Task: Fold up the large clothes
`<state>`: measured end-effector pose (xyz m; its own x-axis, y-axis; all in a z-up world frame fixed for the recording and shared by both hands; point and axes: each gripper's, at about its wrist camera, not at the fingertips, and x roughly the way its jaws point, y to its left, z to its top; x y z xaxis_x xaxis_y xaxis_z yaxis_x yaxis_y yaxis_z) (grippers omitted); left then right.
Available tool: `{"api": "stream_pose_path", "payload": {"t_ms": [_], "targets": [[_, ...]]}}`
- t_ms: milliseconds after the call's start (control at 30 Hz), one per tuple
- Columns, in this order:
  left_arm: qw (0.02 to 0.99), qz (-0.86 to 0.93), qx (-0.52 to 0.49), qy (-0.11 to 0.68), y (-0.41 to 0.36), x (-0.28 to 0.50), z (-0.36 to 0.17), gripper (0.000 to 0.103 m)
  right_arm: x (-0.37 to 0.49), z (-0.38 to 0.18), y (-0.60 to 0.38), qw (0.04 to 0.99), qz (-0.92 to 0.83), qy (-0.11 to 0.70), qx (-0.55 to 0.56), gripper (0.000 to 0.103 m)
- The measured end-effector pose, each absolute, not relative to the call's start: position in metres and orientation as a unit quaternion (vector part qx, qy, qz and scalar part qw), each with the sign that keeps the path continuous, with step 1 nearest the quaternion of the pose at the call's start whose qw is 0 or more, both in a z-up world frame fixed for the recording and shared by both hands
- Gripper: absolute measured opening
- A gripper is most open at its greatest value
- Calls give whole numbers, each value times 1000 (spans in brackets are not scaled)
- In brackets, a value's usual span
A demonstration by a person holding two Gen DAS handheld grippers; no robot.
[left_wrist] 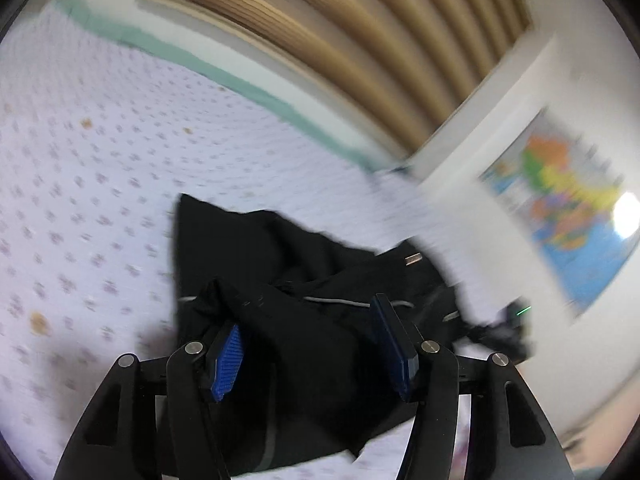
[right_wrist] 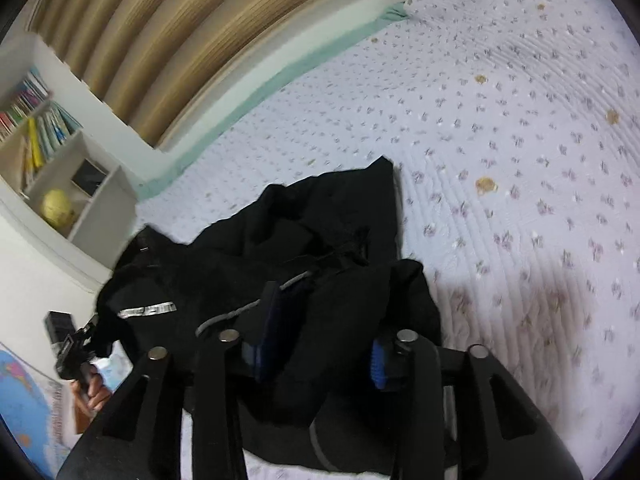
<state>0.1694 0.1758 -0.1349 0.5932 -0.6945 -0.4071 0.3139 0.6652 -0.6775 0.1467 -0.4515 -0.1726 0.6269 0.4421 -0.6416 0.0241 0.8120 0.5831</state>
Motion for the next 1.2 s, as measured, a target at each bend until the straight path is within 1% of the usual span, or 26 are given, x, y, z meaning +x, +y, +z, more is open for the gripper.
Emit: {"api": "stream_pose_path", "payload": {"t_ms": [67,133,200,233,267,367,433,500,600,700,767,867,933,1000,1033,1067,1100,1167,1200], "targets": [[839,-308,-307,327,185,168,-135,61,137,-168,-455,848,139,409,307,51],[853,-298,-289,318,187,160,-133,63,127,-157,-461,849,148,395,319,56],[868,-278,-256,322,180,156,-127,64,120,-144,-468,857,151,379,317,67],[873,-273,-242,325,176,155,-126,64,115,-136,-472,866,143,368,306,83],[876,-270,-230,327,174,157,-126,64,113,-132,-473,873,134,364,297,94],[894,-230,-171,343,157,167,-133,65,115,-126,-467,888,119,365,253,95],[908,-184,-109,361,143,178,-142,65,126,-132,-451,900,97,380,189,95],[914,-150,-72,370,136,185,-150,65,136,-141,-439,905,81,393,138,95],[902,-156,-88,393,139,205,-167,65,157,-163,-420,902,59,422,69,95],[890,-170,-128,403,148,226,-174,65,179,-178,-424,900,56,425,75,95],[886,-182,-140,403,150,240,-179,65,197,-188,-434,898,66,422,105,95],[868,-193,-161,428,152,261,-194,65,220,-202,-443,889,86,428,140,95],[859,-187,-159,449,148,274,-206,65,235,-212,-445,880,96,440,154,95],[864,-173,-133,455,138,280,-213,65,246,-221,-447,871,92,453,164,95],[867,-179,-122,449,132,278,-212,65,249,-224,-447,869,94,456,168,89],[871,-181,-116,441,129,275,-209,60,246,-223,-445,872,100,450,163,70],[877,-181,-108,432,126,270,-204,55,243,-221,-441,875,99,448,153,48],[876,-194,-95,431,118,263,-200,7,232,-216,-432,887,82,442,110,29],[877,-195,-86,431,114,259,-197,5,225,-212,-429,893,75,432,99,27]]}}
